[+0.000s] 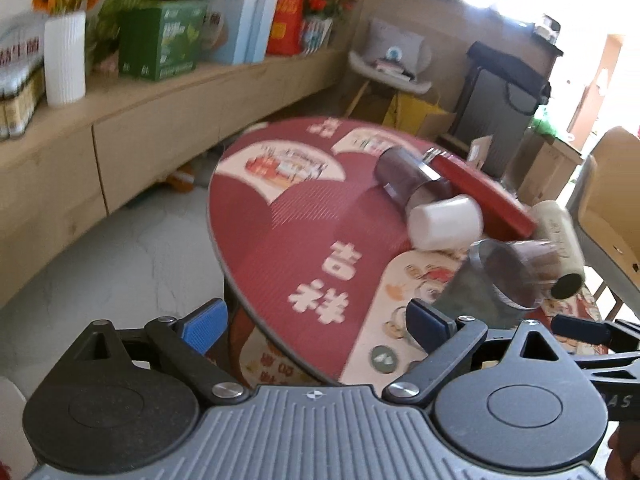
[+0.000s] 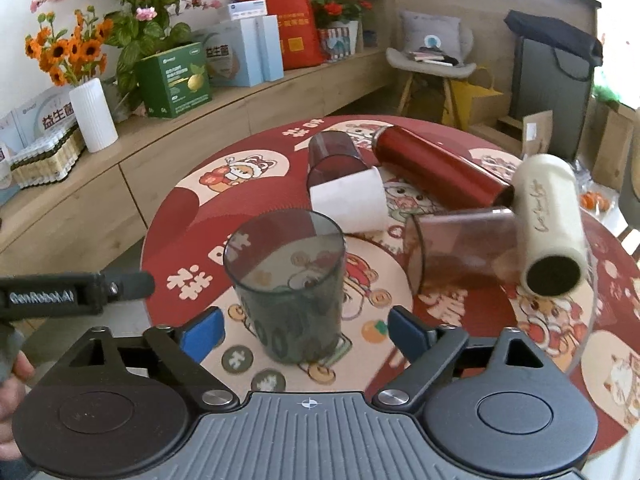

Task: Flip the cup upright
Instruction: 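Open the right gripper and withdraw from the upright grey cup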

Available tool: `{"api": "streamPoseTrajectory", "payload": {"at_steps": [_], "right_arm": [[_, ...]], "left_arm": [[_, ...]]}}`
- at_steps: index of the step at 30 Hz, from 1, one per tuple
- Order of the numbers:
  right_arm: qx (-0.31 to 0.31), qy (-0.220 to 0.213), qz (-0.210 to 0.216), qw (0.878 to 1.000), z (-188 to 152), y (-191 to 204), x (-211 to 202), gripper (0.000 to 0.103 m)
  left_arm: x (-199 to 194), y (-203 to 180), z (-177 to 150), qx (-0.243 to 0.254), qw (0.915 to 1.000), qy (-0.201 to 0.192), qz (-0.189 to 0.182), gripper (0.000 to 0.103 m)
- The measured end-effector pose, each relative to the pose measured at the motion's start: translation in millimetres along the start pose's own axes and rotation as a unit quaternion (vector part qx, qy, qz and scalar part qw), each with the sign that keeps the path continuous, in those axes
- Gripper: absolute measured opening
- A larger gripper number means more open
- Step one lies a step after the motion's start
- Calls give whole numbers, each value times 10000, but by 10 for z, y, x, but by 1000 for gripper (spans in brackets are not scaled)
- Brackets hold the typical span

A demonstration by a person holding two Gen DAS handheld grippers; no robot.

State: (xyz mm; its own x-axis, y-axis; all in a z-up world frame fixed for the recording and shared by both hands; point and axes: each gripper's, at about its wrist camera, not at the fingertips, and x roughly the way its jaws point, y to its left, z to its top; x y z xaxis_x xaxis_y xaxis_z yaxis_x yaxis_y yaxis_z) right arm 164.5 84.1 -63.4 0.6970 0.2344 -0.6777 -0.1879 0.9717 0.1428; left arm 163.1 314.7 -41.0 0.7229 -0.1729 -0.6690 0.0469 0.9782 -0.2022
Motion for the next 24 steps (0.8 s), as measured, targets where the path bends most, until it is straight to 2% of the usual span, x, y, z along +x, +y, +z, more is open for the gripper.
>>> {"api": "streamPoseTrajectory", "payload": {"at_steps": [4,8,24], "right_arm": [[162,-32,-136,9998,-77,-86,-185,103],[297,43,-183,9994,-159,-157,-381,103],[427,-472,-480,9968,-468,-281,-1244,103]], "left_arm": [[-202,-240,-16,279,9995,-110,-103,99],[-362,-396,-45,398,9991,-110,61,103],[-887,-579,-262,680,9973,62,267,103]]}}
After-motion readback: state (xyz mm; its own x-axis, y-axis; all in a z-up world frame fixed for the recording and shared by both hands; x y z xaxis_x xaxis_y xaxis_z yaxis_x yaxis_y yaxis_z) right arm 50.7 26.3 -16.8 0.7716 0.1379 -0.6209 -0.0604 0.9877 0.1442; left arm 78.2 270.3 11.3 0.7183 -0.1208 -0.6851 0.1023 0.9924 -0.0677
